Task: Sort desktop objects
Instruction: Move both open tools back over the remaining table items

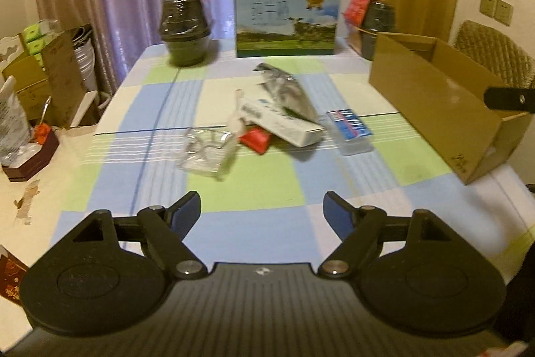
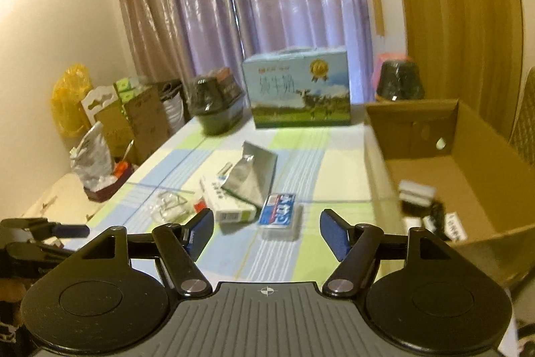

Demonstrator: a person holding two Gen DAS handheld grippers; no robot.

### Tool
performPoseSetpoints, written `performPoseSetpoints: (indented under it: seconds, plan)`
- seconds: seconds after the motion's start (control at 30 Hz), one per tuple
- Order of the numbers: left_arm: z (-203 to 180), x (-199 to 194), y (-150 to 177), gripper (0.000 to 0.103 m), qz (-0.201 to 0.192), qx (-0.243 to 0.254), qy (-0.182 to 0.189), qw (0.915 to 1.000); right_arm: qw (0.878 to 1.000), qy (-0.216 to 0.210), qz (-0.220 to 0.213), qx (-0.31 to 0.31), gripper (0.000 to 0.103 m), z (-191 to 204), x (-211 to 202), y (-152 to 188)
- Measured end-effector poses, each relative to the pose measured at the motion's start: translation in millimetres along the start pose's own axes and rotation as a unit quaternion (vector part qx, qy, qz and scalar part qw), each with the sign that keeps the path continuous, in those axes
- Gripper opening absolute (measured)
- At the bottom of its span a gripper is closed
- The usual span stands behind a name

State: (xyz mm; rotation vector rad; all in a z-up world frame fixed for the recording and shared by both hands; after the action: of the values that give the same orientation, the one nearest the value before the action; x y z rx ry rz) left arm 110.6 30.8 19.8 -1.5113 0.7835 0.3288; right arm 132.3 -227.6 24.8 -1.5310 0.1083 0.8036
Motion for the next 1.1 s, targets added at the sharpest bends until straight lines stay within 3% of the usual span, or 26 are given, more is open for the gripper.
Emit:
performPoseSetpoints:
  seconds: [0.17,0.37,0.77,1.1]
  plan:
    - [15.8,4.6,4.2,0.083,0.003,0.001,-0.006,1.0,1.0,0.002,0.02,-0.006,0.081,8.3,17.1,15.1]
    - [27.8,16.5,5.8,0.094,0.004,0.01,-0.014,0.9998,0.999,0.01,0.032,-0.014,0.092,13.2,40.5,26.0]
    - [68.0,64.8,-6.7,0.102,0.013,0.039,-0.032,0.9986,0.999,0.011,0.046,-0.018,0.094,17.8,104.2,31.4]
    - [88.6,120.8,-27.2,0.102,0.028,0.051,-0.012,0.9982,0.998,0.013,0.062,-0.023,0.094,12.0,153.3,35.0]
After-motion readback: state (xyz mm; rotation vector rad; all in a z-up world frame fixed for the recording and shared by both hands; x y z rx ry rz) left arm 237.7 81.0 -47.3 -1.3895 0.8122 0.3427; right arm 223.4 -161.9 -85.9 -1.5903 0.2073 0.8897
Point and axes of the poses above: each gripper's, at about its wrist camera, not at the fingertips, and x roughly the way its jaws point, z to its left, y to its underside, the point moved 5 cm from there along x, roughly the way its jaws point, and after that the axes turned 11 degrees about y, right-handed, at the moved point
